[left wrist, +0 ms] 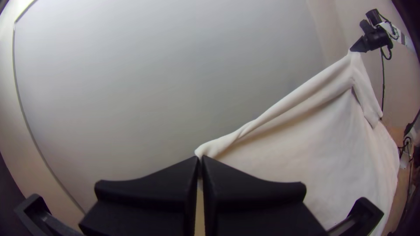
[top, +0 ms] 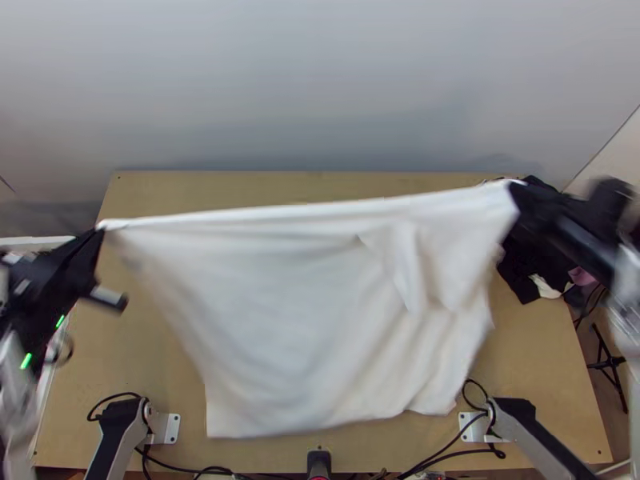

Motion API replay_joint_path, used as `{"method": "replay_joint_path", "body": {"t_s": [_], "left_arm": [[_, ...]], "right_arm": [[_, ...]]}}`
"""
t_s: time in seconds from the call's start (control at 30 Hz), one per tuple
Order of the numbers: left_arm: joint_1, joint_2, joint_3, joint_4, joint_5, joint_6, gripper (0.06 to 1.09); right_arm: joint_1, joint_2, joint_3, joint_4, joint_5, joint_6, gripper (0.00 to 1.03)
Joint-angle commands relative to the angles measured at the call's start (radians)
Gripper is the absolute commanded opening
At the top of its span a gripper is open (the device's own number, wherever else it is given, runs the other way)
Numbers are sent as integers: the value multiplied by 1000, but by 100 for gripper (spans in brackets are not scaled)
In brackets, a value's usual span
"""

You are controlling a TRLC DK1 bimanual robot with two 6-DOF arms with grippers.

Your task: Fold the t-shirt

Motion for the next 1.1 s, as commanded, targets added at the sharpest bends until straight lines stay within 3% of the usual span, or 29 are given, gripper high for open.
{"method": "replay_joint_path", "body": {"t_s": [0.0, 0.1, 0.2, 0.5, 0.6, 0.87, 1.07], "left_arm": [[83, 276, -231, 345, 18, 56, 10], [34, 439, -239, 430, -13, 76, 10], [-64, 548, -248, 534, -137, 137, 10], [-137, 835, -164, 586, -205, 125, 10], [-131, 919, -139, 580, -205, 122, 10], [-148, 1000, -208, 595, -226, 108, 10], [-173, 1036, -132, 569, -251, 107, 10]], "right_arm": [[50, 397, -127, 231, 56, -121, 3], [69, 580, -63, 274, 61, -157, 3], [75, 706, 20, 294, 67, -186, 3], [107, 949, 270, 322, 147, -235, 3], [107, 1041, 361, 263, 147, -227, 3], [90, 1107, 357, 200, 148, -224, 3], [95, 1236, 520, 136, 167, -229, 3]]}}
